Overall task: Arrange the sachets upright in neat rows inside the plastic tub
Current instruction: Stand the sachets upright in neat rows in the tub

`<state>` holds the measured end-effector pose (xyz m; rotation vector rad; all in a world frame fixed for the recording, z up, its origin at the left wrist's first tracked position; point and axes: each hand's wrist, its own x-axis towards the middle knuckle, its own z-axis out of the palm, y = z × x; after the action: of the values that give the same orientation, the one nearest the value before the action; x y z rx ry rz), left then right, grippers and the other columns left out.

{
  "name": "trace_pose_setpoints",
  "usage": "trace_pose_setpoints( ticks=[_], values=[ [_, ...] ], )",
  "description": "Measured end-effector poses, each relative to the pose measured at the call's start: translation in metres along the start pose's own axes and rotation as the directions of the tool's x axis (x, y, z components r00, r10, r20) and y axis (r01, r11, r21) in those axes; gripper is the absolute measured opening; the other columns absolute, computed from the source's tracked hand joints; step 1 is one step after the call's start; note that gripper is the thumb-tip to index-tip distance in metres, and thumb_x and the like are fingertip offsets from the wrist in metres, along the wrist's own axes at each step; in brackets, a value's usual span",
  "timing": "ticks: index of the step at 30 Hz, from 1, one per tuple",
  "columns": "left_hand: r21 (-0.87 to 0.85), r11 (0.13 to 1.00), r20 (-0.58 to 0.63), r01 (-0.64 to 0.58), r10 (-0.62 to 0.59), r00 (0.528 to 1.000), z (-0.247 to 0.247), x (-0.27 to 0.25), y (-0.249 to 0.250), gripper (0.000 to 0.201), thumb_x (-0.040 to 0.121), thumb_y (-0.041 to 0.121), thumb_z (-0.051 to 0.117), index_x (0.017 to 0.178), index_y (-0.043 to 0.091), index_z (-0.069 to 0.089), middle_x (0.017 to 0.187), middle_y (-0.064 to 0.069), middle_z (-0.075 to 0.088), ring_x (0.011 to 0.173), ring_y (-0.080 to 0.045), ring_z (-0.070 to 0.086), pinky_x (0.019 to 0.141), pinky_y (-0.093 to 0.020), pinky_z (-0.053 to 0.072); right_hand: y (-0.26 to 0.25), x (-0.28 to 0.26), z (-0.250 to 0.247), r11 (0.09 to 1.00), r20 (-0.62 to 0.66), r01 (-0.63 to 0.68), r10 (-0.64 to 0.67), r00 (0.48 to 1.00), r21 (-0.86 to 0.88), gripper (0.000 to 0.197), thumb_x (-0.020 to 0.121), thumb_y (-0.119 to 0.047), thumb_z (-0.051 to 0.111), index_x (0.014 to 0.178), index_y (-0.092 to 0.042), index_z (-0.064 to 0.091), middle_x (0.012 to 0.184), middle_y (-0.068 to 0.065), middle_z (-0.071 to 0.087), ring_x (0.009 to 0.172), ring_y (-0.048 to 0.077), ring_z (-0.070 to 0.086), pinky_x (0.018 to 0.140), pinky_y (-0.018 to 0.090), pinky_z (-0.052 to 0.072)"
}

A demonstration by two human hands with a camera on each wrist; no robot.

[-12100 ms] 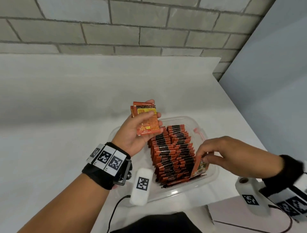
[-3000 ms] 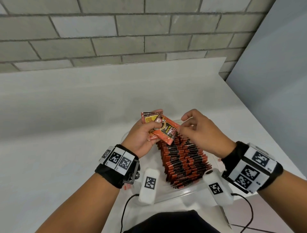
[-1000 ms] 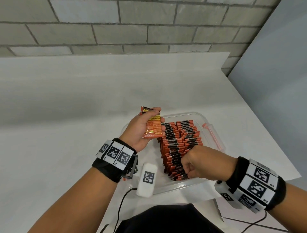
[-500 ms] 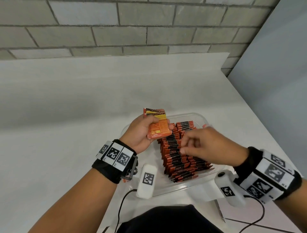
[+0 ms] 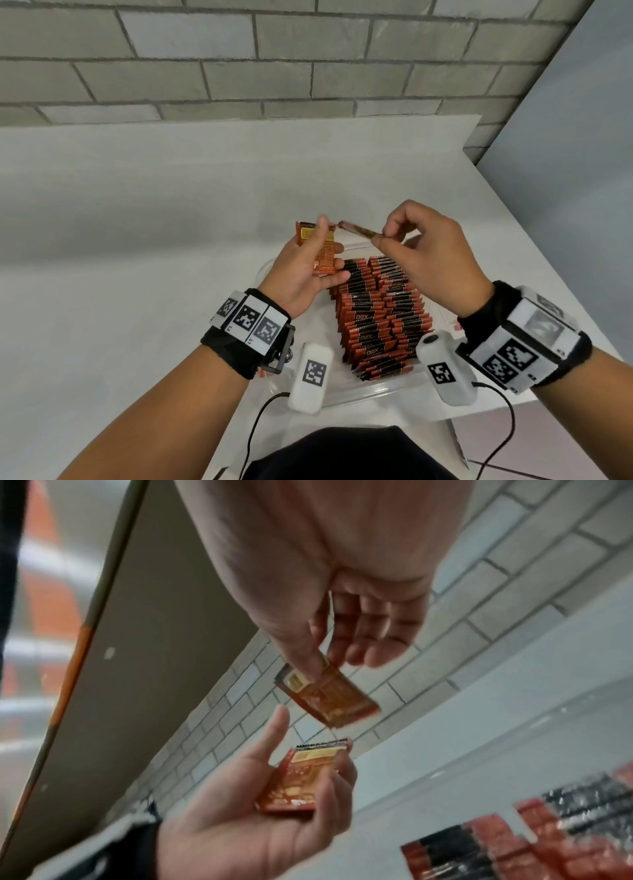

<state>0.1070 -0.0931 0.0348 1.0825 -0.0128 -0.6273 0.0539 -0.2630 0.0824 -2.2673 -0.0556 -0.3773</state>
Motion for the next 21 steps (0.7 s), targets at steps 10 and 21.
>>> trace_pose_setpoints(
  ticks=[10, 21],
  values=[
    [0.025, 0.998, 0.017, -0.054, 0.053, 0.998, 0.001, 0.002, -0.002, 0.040, 0.089, -0.004, 0.055, 0.128, 0.006, 0.054, 0.100, -0.010, 0.072, 0.086, -0.022, 0.071, 0.072, -0.038, 0.058, 0.005, -0.009, -0.002, 0.986, 0.267, 0.077, -0.035, 0.963, -0.150, 0.018, 0.077, -0.033, 0.075, 0.093, -0.030, 0.069, 0.093, -0.007, 0.051, 0.093, 0.006, 0.046, 0.081, 0.014, 0.034],
    [0.099, 0.995, 0.058, 0.004, -0.010, 0.998, 0.008, 0.000, -0.006, 0.028, 0.081, 0.019, 0.065, 0.108, 0.008, 0.062, 0.095, -0.011, 0.070, 0.084, -0.023, 0.068, 0.076, -0.040, 0.054, -0.001, -0.001, -0.004, 0.991, 0.334, -0.116, 0.134, 0.933, -0.071, 0.031, 0.094, -0.011, 0.056, 0.123, -0.022, 0.057, 0.096, -0.008, 0.064, 0.088, 0.009, 0.065, 0.075, 0.022, 0.054]
  ],
)
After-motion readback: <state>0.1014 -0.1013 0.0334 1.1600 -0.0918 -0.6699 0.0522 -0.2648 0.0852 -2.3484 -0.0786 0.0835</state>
